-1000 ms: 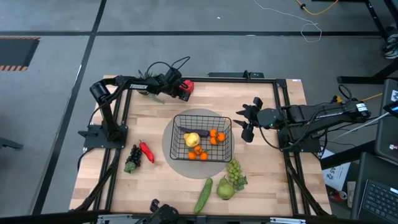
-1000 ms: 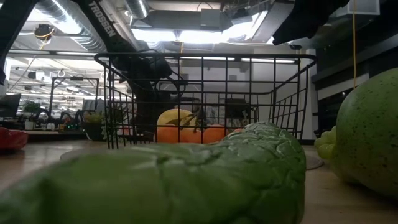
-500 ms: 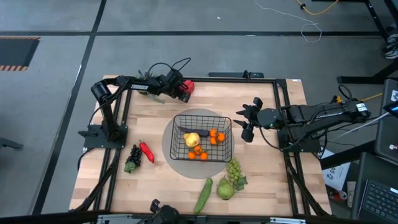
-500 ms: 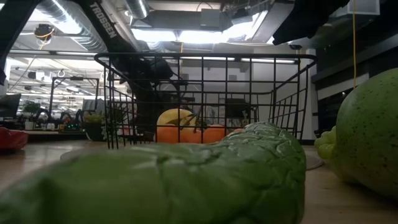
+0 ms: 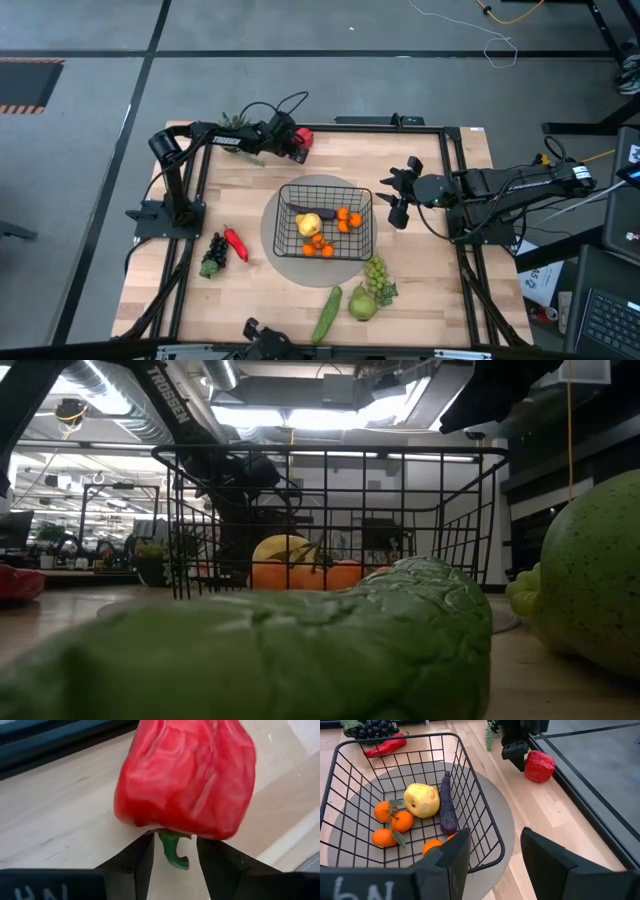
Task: Build produce basket
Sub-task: Put the red bell pepper into the black wire basket
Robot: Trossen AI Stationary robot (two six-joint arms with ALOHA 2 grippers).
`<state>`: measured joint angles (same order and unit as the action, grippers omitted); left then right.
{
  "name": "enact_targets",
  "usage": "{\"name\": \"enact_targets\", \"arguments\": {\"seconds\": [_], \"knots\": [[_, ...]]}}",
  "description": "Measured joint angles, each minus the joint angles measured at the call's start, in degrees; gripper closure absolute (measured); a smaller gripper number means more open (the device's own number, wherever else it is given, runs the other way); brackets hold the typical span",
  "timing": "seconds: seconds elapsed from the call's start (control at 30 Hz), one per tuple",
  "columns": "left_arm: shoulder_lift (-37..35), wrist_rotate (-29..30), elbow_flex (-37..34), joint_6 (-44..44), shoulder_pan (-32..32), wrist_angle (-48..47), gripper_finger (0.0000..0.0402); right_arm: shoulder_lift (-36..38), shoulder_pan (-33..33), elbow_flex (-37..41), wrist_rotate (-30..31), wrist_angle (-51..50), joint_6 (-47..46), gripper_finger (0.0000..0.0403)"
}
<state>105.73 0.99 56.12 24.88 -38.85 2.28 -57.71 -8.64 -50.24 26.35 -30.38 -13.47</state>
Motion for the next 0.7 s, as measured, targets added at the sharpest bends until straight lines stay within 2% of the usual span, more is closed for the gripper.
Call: {"name": "enact_targets", "arguments": {"seconds": [0.1, 0.2, 0.47, 0.7], "knots": [[0.0, 0.0, 0.0, 0.0, 0.0, 0.5, 0.0261, 0.0, 0.0, 0.0, 0.0, -0.3, 0.0, 0.0228], [0.0, 0.1, 0.0, -1.5, 0.0, 0.5, 0.0280, 0.0, 0.0, 0.0, 0.0, -0.3, 0.0, 0.0228], [0.0, 1.2, 0.0, -3.4, 0.7, 0.3, 0.0386, 0.0, 0.0, 0.0, 0.0, -0.4, 0.0, 0.0228], [0.0, 3.5, 0.0, -5.6, 2.0, 1.2, 0.0392, 0.0, 0.0, 0.0, 0.0, -0.4, 0.0, 0.0228]]}}
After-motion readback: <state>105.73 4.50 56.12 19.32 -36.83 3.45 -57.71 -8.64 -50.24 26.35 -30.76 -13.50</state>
